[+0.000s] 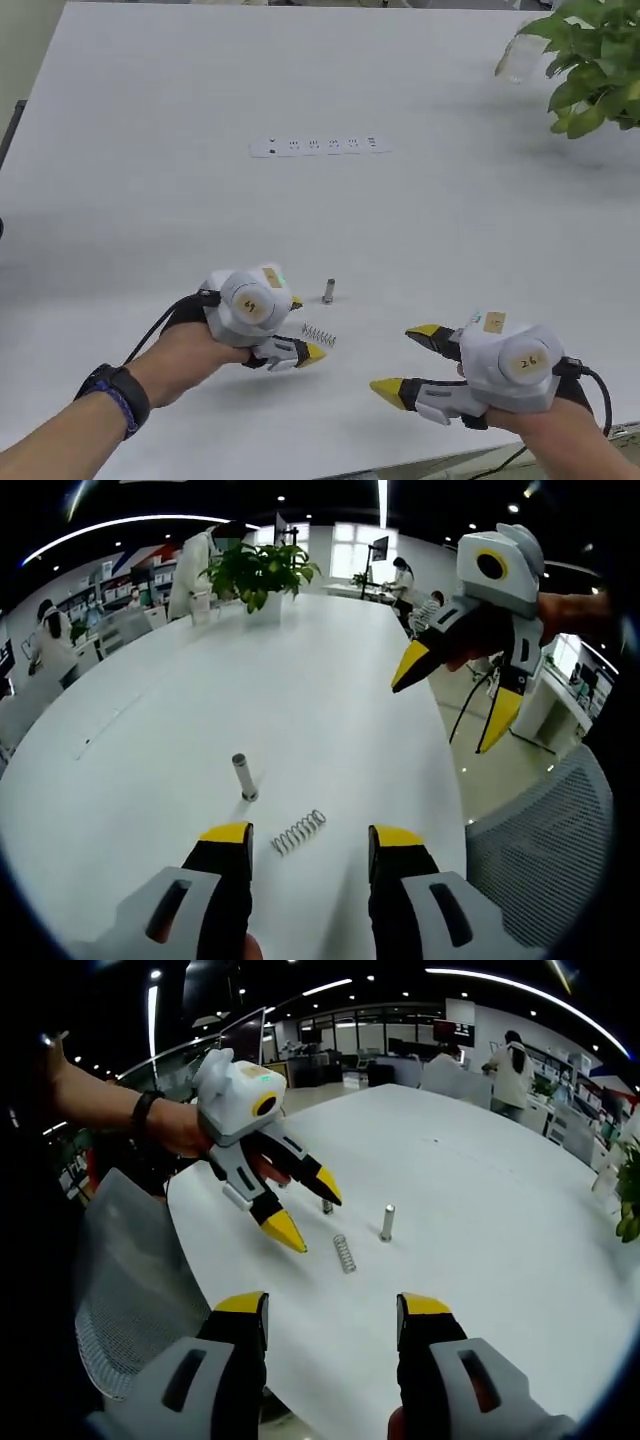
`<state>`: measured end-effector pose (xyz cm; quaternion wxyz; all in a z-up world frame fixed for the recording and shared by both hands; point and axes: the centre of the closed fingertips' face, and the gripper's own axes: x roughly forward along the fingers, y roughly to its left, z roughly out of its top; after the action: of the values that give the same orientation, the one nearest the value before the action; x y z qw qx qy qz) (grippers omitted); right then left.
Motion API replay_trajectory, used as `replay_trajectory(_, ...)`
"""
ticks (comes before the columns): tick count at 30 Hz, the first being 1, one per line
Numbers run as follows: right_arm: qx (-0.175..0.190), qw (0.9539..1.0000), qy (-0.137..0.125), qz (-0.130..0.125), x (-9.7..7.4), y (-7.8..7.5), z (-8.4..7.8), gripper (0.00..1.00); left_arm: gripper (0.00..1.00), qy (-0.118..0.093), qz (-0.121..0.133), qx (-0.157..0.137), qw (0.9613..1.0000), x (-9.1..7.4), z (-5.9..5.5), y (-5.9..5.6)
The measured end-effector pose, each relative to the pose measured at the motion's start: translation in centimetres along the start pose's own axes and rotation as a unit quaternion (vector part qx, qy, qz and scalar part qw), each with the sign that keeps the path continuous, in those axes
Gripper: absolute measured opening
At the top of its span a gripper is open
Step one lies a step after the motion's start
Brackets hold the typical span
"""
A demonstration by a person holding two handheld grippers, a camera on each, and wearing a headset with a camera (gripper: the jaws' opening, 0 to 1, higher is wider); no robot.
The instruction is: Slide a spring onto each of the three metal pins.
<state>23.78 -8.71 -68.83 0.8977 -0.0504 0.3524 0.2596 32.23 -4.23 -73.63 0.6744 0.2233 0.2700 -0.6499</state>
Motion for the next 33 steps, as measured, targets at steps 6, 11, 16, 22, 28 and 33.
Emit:
replay_trajectory(6, 0.008, 1.0, 0.001, -0.001, -0.1, 0.0, -0.3, 0.49, 0.37, 0.015, 0.0, -0.008, 0.9999, 1.5, -1.0, 0.0)
replay_trajectory(11, 0.012, 0.9999, 0.004, 0.001, 0.0, -0.1, -0.7, 0.49, 0.36, 0.024, -0.004, -0.008, 0.9997, 2.6, -1.6, -0.2)
replay_trajectory(16, 0.015, 0.9999, 0.004, 0.003, 0.1, -0.1, -0.8, 0.49, 0.34, 0.029, -0.006, -0.013, 0.9995, 3.2, -2.0, 0.0)
replay_trajectory(22, 0.018, 0.9998, 0.006, 0.004, 0.2, -0.2, -1.0, 0.48, 0.31, 0.042, -0.016, 0.003, 0.999, 3.6, -2.6, -0.2)
replay_trajectory(28, 0.019, 0.9998, 0.007, 0.007, 0.3, -0.1, -1.1, 0.48, 0.27, 0.051, -0.017, 0.01, 0.9985, 3.6, -3.1, -0.2)
replay_trajectory(33, 0.018, 0.9998, 0.007, 0.009, 0.5, 0.1, -1.0, 0.48, 0.22, 0.064, -0.017, 0.024, 0.9975, 3.6, -3.7, -0.3)
